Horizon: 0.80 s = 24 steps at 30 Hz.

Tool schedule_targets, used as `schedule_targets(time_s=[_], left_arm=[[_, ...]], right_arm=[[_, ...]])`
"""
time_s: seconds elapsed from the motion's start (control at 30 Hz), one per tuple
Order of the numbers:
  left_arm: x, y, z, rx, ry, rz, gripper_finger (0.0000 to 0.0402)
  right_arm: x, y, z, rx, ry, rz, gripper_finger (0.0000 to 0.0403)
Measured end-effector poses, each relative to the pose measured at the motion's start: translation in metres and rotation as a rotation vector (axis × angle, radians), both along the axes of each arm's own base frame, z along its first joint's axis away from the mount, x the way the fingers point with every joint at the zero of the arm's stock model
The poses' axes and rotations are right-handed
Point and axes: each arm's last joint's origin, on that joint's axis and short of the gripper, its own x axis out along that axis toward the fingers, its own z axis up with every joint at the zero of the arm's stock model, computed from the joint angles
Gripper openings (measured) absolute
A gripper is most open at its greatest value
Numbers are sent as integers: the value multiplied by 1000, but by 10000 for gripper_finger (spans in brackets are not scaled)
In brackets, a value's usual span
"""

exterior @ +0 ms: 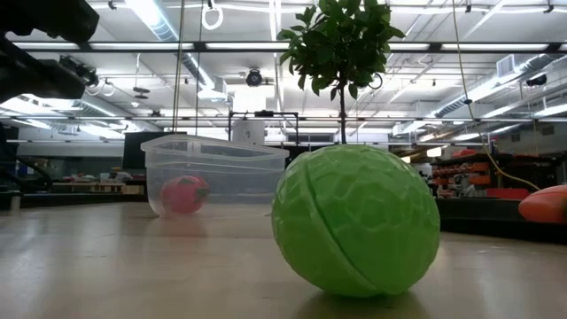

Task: Pick and placing Produce into tupperware
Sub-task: Put the red apple into the transparent bin

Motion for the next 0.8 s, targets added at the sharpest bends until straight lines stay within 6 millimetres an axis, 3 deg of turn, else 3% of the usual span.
schedule_targets(time_s=[0.43,0.8], left_arm=[[4,0,-1,-17,-33,16,286],[-9,9,-26,46,43,102,286]], right_arm=[[0,0,0,6,2,14,160],[0,0,0,6,2,14,160]])
